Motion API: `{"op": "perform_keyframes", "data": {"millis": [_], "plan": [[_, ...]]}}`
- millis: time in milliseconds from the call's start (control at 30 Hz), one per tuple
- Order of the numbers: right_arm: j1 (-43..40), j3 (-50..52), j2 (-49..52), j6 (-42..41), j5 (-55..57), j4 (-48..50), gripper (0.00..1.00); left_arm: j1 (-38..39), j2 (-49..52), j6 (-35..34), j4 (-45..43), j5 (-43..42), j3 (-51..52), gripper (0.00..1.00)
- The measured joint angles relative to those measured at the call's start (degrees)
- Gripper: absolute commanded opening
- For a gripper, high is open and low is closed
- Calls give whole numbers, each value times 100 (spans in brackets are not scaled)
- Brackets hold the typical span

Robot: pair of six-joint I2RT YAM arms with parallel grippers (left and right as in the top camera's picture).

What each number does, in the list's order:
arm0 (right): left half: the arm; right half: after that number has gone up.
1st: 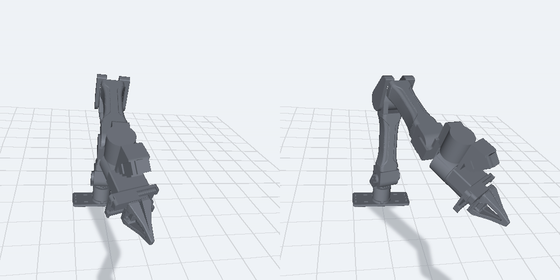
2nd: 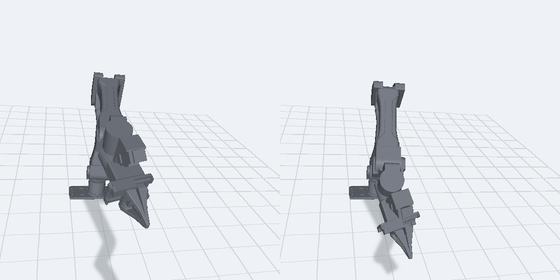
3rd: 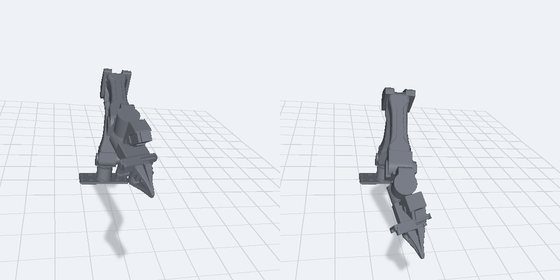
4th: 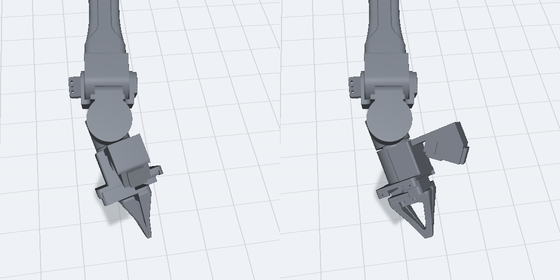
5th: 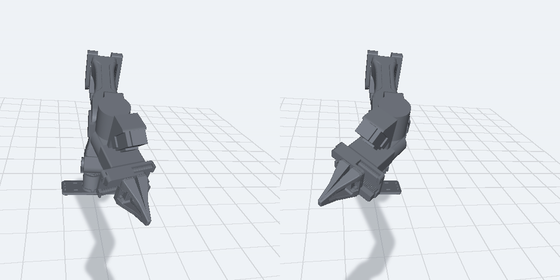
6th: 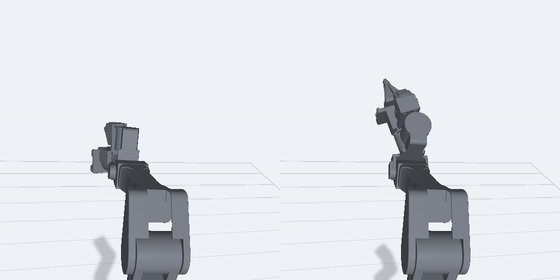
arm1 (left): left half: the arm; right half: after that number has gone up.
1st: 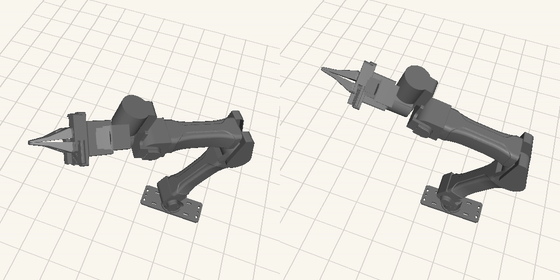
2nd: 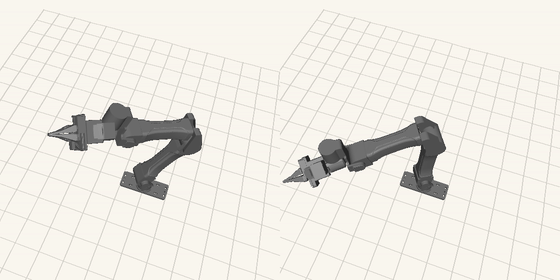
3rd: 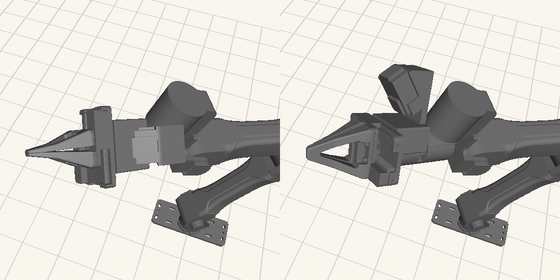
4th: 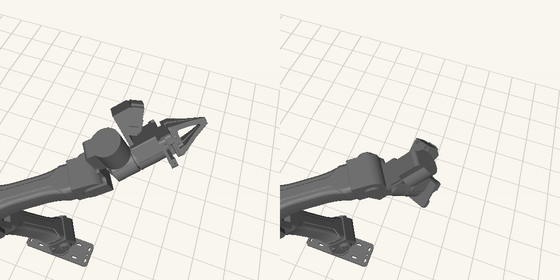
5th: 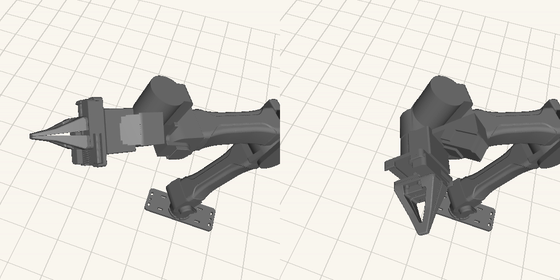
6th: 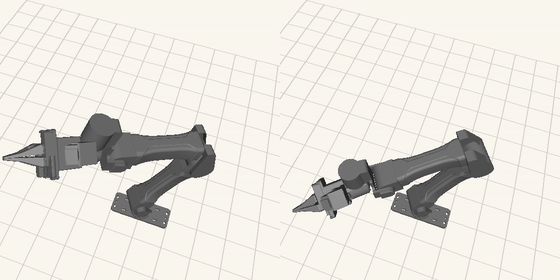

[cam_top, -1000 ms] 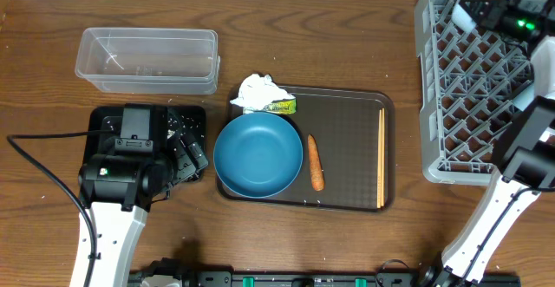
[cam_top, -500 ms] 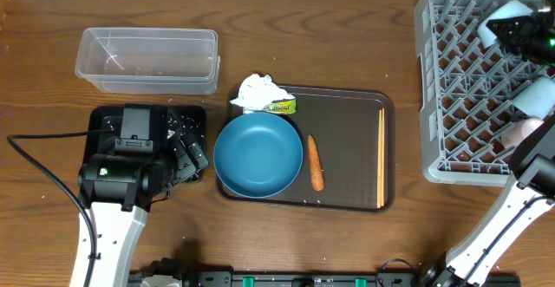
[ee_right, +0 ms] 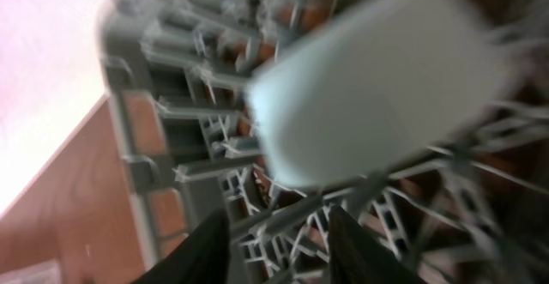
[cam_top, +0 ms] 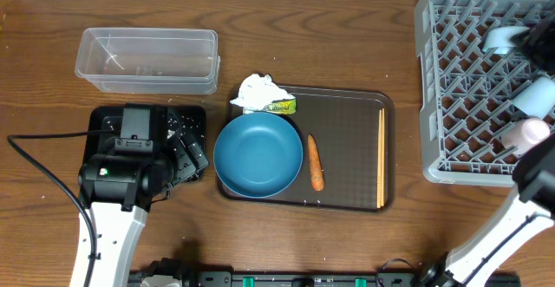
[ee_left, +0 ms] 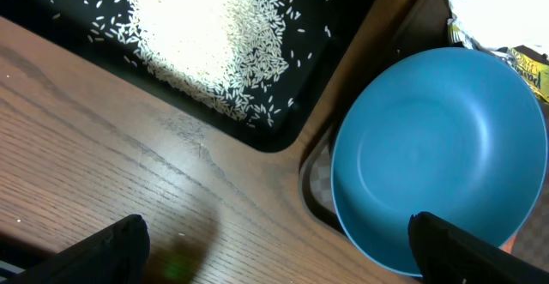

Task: Sort waste into correct bins and load items into the dishwasher rack
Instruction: 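Carry the light-blue bowl into the dish rack and release it, then move the right gripper back over the brown tray near the carrot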

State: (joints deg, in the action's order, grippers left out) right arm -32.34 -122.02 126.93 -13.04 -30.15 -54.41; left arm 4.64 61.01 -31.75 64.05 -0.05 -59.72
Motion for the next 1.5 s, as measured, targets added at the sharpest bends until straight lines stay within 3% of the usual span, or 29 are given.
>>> {"op": "perform_keyframes", "data": {"millis": [233,433,533,600,667,867,900,933,967,1233,1500], "plan": [[24,-22,-1805,-636,533,-66,46,0,0,0,0,0,0,99],[350,-31,-2721,-922,623,-455,57,0,0,0,0,0,0,99],[809,-35,-3016,-990,614,-1045,69,0,0,0,0,0,0,99],[1235,-39,-3119,-988,619,-1530,68,0,0,0,0,0,0,99],[1742,-39,-3143,-940,599,-1987,55,0,0,0,0,0,0,99],[3386,243,-3058,-1040,1102,-2715,57,0,0,0,0,0,0,99],[3585,343,-3058,-1084,1257,-2728,59,0,2,0,2,0,0,99],[3864,509,-3058,-1165,1486,-2728,73,0,0,0,-2,0,0,99],[4133,691,-3056,-1259,1676,-2730,99,0,0,0,0,-2,0,99],[5602,2496,-2981,-1580,2688,-1945,99,0,0,0,-2,0,0,99],[5576,3748,-2979,-1904,3200,-1392,98,0,0,0,0,0,0,99]]}}
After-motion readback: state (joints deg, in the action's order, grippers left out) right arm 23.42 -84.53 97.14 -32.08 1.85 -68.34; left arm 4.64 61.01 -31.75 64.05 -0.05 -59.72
